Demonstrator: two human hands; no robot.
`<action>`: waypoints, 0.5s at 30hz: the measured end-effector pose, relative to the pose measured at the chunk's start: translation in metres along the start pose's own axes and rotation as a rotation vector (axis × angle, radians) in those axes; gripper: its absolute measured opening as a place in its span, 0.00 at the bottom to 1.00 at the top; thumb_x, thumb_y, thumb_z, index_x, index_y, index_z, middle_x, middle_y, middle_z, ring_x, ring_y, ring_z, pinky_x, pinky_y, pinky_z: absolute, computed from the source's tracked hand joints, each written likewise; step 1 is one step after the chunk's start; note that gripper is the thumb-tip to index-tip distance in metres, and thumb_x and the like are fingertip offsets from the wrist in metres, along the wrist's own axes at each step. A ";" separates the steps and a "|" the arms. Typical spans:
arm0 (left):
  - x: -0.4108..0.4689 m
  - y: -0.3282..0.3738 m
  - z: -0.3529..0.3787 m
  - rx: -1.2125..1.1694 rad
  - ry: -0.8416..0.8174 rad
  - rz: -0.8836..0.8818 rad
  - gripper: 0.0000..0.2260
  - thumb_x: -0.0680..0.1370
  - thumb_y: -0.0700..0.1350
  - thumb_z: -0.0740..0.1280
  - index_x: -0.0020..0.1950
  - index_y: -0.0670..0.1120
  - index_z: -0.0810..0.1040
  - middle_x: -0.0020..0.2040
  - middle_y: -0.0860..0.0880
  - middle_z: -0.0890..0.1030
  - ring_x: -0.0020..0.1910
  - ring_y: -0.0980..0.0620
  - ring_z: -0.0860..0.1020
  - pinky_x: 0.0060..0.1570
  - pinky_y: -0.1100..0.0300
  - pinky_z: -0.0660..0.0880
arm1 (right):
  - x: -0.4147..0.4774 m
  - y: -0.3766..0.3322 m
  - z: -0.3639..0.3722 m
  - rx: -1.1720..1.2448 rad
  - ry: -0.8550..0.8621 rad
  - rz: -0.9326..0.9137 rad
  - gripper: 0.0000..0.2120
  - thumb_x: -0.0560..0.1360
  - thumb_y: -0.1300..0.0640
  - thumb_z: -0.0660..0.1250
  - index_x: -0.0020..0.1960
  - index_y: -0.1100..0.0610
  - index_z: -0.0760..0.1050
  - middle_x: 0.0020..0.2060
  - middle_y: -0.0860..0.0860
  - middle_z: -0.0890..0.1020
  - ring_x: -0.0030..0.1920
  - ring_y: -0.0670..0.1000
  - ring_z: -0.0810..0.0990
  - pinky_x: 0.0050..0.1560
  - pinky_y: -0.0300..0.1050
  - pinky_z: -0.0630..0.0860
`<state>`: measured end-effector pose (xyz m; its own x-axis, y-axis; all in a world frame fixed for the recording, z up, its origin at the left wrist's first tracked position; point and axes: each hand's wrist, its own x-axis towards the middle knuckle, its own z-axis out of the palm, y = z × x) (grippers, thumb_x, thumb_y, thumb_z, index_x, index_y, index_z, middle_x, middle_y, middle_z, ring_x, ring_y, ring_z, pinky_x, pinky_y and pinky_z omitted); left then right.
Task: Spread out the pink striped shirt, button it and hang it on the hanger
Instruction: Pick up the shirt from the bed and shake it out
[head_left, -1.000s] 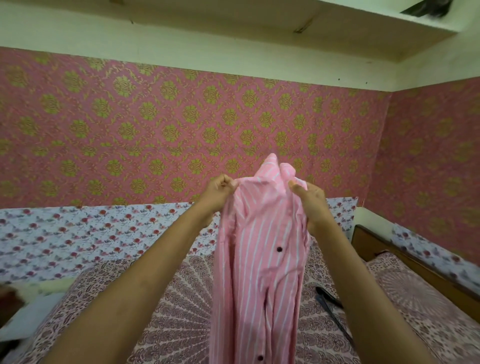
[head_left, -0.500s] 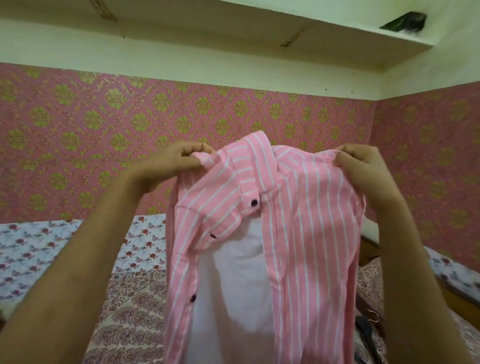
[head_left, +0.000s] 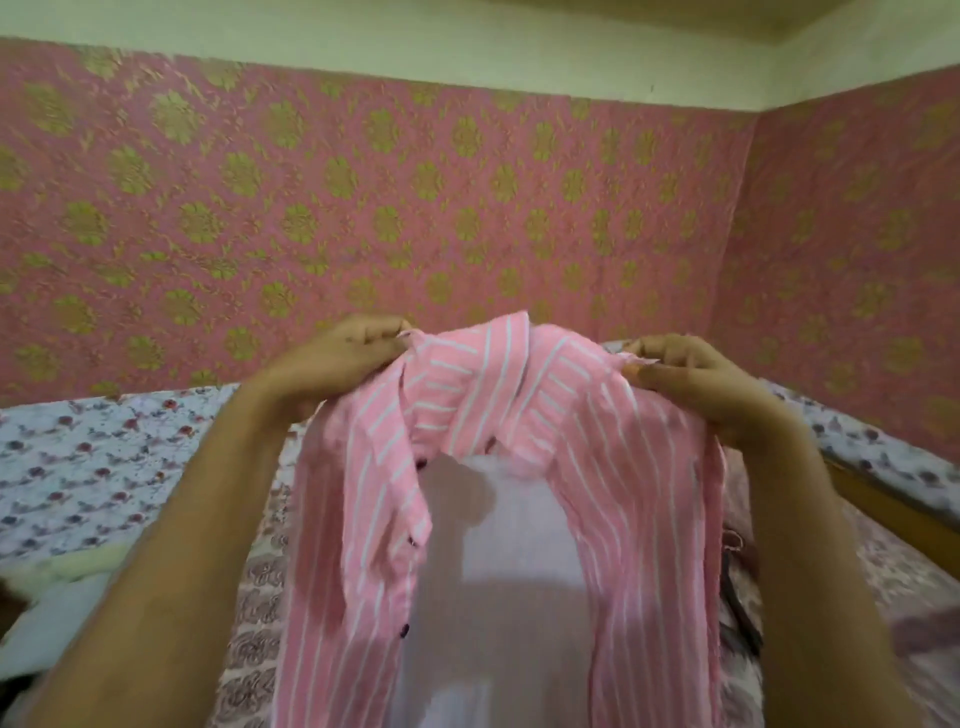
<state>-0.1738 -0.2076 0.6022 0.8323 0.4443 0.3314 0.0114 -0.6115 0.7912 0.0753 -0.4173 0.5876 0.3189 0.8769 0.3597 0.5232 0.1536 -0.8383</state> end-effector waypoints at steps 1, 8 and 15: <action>-0.008 0.001 -0.001 -0.109 -0.124 0.005 0.11 0.69 0.57 0.70 0.41 0.51 0.82 0.38 0.53 0.83 0.37 0.59 0.79 0.36 0.64 0.76 | -0.005 0.000 -0.001 0.114 -0.124 0.021 0.04 0.69 0.63 0.68 0.37 0.57 0.79 0.29 0.50 0.81 0.28 0.45 0.77 0.30 0.35 0.72; 0.017 -0.061 0.008 -0.350 -0.239 -0.123 0.20 0.52 0.61 0.79 0.38 0.53 0.85 0.37 0.55 0.84 0.35 0.60 0.81 0.34 0.66 0.78 | 0.019 0.067 0.014 0.307 -0.273 0.214 0.03 0.67 0.60 0.67 0.39 0.60 0.78 0.31 0.51 0.81 0.29 0.46 0.78 0.30 0.36 0.75; 0.073 -0.216 0.073 -0.035 -0.184 -0.435 0.03 0.74 0.40 0.68 0.41 0.43 0.79 0.36 0.53 0.79 0.38 0.57 0.76 0.43 0.64 0.71 | 0.078 0.230 0.064 -0.327 -0.250 0.502 0.15 0.72 0.55 0.70 0.46 0.69 0.78 0.36 0.64 0.80 0.38 0.54 0.78 0.36 0.44 0.72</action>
<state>-0.0749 -0.0905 0.4178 0.8388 0.5291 -0.1286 0.3646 -0.3703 0.8544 0.1701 -0.2842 0.3964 0.4141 0.8917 -0.1826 0.5850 -0.4144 -0.6972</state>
